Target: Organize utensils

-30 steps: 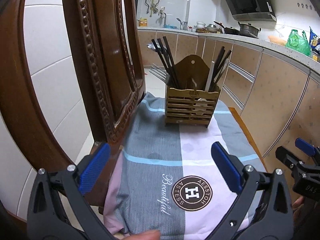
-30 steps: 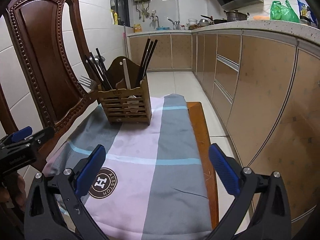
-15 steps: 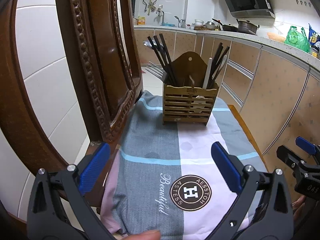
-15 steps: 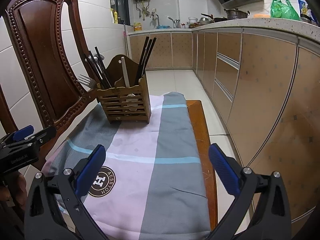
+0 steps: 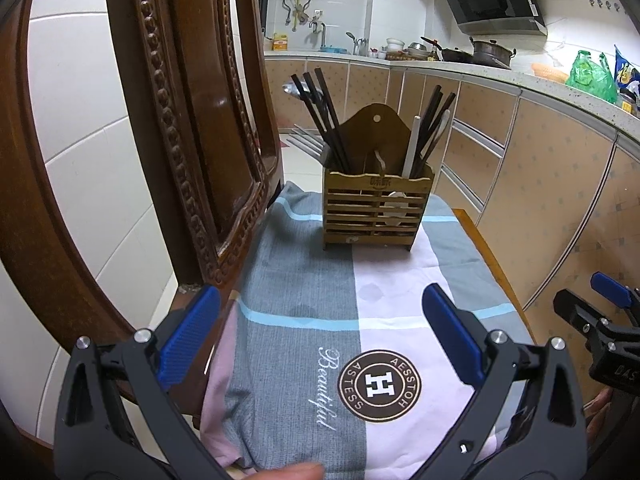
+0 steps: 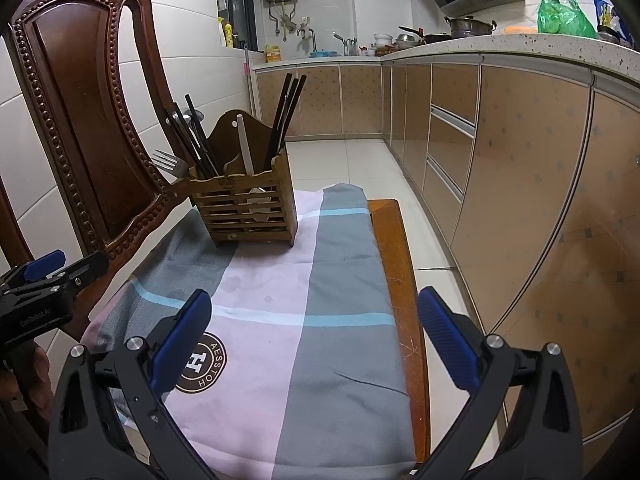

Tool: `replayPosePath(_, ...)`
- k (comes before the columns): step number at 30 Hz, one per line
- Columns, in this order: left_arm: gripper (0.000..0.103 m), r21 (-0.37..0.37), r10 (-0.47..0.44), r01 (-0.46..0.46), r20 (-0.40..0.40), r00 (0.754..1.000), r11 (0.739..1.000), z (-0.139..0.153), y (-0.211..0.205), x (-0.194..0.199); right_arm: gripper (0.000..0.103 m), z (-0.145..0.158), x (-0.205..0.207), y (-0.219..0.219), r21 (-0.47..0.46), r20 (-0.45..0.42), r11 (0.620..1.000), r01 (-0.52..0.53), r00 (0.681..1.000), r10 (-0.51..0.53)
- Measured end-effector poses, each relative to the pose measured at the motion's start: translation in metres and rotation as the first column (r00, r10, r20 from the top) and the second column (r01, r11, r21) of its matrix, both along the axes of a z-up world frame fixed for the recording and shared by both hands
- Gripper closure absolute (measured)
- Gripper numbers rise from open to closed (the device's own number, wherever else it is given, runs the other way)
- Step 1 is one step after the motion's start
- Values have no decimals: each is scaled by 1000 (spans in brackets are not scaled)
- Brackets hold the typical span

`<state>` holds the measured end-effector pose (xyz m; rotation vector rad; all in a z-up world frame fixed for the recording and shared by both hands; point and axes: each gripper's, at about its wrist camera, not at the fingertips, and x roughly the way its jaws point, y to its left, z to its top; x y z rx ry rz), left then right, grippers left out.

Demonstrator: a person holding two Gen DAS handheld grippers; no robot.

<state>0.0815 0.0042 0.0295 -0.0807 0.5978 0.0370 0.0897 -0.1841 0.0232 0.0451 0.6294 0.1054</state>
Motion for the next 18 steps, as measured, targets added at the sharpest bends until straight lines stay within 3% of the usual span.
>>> replayPosePath(18,4,10,-15,15,-14,1000,1000,-2,-3,1,3,-1,1,-1,-5,-7,1000,-1,1000,1)
